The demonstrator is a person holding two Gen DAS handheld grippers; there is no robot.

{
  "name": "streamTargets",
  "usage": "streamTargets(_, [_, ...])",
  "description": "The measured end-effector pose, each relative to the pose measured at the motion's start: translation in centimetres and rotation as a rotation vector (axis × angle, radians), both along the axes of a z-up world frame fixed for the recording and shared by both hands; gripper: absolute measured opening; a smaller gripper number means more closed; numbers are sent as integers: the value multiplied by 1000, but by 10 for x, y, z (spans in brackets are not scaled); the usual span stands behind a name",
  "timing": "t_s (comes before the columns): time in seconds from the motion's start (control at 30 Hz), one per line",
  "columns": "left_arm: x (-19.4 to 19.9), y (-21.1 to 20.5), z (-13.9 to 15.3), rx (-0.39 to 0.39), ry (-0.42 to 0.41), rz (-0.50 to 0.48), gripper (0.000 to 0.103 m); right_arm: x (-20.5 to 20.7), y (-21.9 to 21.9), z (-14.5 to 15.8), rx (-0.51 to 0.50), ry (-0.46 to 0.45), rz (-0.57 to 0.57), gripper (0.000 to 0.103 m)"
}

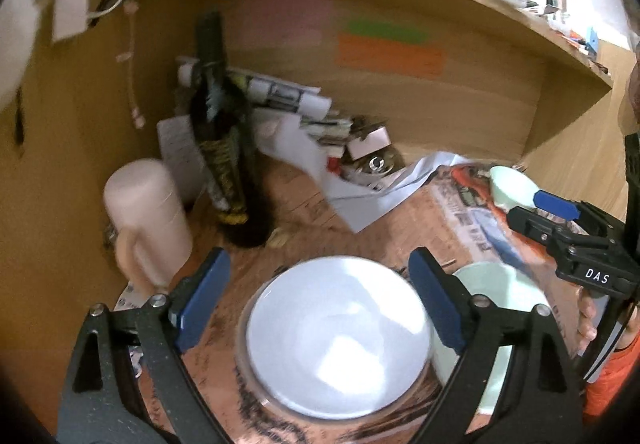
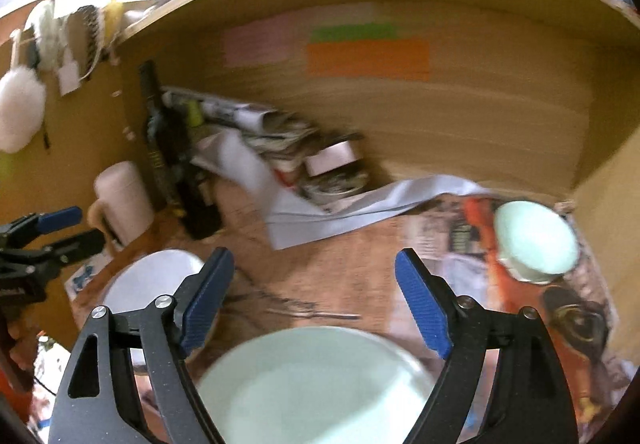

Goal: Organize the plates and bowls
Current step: 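Move both grippers to the small pale mint bowl on the orange newspaper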

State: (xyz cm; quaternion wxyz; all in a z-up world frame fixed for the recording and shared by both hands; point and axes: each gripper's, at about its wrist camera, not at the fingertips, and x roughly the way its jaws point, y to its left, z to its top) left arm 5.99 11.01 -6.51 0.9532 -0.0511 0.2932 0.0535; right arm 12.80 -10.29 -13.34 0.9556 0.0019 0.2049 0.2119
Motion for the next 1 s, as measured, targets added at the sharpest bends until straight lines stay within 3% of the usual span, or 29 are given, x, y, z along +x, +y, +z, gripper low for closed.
streamTargets(0.5, [97,-77,-4,9,61,-135,94,49,-121,-14,-55,46,-308,84])
streamTargets(1.0, [197,-127,-28,24,257,-220,94,152,-182,-63,-54,284,-452,81])
